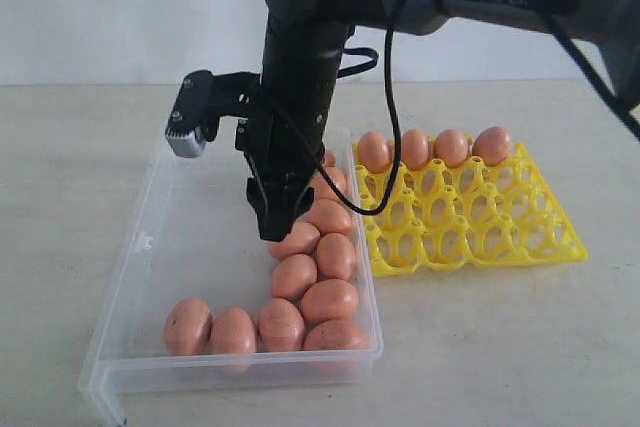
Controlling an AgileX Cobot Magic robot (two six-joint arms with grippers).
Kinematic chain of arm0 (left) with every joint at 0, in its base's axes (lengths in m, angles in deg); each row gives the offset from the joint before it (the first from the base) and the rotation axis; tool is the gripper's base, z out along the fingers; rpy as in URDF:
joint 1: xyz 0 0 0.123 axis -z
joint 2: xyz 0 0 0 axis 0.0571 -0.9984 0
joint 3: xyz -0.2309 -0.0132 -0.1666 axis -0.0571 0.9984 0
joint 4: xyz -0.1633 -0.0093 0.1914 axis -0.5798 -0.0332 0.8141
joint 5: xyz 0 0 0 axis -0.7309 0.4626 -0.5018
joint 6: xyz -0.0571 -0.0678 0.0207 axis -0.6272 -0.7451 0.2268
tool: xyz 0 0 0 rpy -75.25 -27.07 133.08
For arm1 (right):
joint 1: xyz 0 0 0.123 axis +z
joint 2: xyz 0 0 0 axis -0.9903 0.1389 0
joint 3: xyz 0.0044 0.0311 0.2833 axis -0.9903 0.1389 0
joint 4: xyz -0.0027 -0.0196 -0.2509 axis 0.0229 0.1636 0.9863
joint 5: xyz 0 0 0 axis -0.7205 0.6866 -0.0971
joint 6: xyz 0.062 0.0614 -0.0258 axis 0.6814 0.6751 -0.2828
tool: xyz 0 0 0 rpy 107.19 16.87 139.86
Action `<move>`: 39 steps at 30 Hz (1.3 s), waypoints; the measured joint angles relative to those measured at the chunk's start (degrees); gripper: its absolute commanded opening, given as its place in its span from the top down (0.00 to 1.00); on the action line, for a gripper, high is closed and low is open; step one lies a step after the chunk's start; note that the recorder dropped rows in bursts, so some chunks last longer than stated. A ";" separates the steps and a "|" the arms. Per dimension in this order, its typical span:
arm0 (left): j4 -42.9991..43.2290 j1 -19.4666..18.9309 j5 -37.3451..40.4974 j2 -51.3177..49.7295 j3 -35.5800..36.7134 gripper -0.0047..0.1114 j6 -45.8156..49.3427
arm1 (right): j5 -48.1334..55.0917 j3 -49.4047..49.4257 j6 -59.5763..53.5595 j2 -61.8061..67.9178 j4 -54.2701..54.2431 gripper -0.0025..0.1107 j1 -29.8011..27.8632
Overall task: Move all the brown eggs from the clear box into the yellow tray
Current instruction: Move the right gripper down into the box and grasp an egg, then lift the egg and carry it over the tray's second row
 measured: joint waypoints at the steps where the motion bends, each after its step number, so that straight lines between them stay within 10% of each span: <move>1: 0.00 0.00 0.00 0.00 0.00 1.00 0.00 | 0.00 0.00 -0.64 0.52 0.77 0.50 0.00; 24: 0.00 0.00 0.00 0.00 0.00 1.00 0.00 | -8.48 0.00 -1.00 8.76 6.47 0.51 0.00; 30: 0.00 0.00 0.00 0.00 0.00 1.00 0.00 | -12.94 -0.12 8.76 9.26 8.38 0.98 0.03; 39: 0.00 0.00 0.00 0.00 0.00 1.00 0.00 | -13.86 -0.35 12.90 9.04 8.05 0.98 0.03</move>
